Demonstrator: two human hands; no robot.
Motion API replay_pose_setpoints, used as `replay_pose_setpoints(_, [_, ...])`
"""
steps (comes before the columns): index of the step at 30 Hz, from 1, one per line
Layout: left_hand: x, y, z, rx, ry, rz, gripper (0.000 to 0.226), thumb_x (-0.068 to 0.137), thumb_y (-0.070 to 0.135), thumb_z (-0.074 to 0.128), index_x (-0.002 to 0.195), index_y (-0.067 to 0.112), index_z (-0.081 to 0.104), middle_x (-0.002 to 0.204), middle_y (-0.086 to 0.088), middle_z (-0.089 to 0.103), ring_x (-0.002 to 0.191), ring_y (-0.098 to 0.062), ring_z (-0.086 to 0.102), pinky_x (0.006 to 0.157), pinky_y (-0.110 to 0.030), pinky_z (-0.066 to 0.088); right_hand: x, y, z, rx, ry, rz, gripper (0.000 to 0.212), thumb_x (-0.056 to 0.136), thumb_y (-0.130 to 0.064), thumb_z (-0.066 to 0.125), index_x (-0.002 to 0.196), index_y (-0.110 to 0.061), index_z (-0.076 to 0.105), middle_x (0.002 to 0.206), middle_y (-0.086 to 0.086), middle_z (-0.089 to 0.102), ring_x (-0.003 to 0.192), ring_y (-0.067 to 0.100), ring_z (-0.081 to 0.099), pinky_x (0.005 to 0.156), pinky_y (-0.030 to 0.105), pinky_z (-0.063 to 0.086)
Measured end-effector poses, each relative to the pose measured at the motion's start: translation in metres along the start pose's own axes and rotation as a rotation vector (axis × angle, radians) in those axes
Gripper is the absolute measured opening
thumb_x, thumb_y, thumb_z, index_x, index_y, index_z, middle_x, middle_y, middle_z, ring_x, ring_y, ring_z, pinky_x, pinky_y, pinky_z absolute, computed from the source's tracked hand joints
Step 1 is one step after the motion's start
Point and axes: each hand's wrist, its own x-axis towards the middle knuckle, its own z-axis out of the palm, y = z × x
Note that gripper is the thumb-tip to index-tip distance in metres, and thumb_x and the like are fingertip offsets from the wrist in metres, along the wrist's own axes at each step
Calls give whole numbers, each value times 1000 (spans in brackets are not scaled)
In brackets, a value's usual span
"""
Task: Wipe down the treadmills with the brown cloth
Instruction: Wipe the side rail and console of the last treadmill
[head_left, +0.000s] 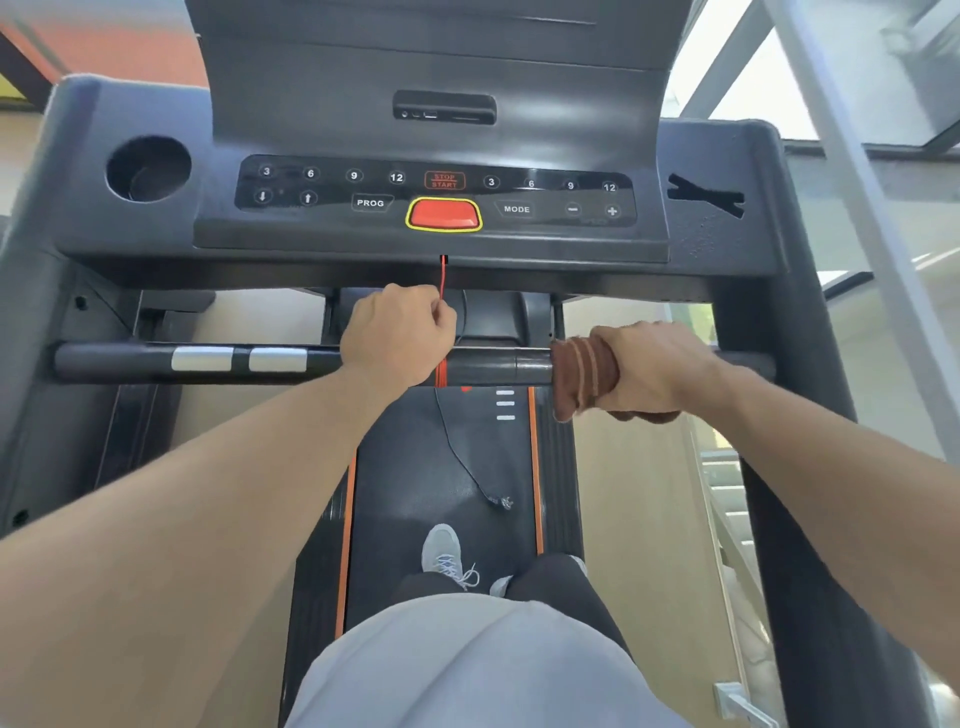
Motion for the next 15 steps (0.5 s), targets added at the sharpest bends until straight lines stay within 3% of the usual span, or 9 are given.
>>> replay_pose_setpoints(3, [0,-1,0,20,20,35,33,96,29,47,64,21,40,60,-7,47,61,-38,48,63,-36,38,23,-70,-3,67,84,-159,70,75,-71,62,134,-35,50,119,-6,71,107,28,69,83,37,48])
replay_pose_setpoints(6, [-2,-1,0,28,41,55,32,99,30,47,69,18,49,61,-5,49,59,-32,44,63,-35,35,42,-113,-2,29,148,-204,55,79,-65,65,115,-26,53,104,-3,72,96,31,71,70,36,42])
replay_pose_setpoints(10, [-2,1,-3,31,39,30,31,99,28,48,73,14,56,61,-4,44,62,-33,41,63,-36,34,40,-91,6,-24,169,-201,51,78,-62,65,110,-24,50,97,-1,71,90,34,70,69,37,40])
replay_pose_setpoints(15, [-3,3,-6,-7,-7,-2,34,96,28,48,64,17,47,56,-2,41,61,-34,46,61,-36,40,19,-12,-1,27,-61,-23,51,68,-62,76,105,-34,54,86,-11,64,80,23,65,71,33,48])
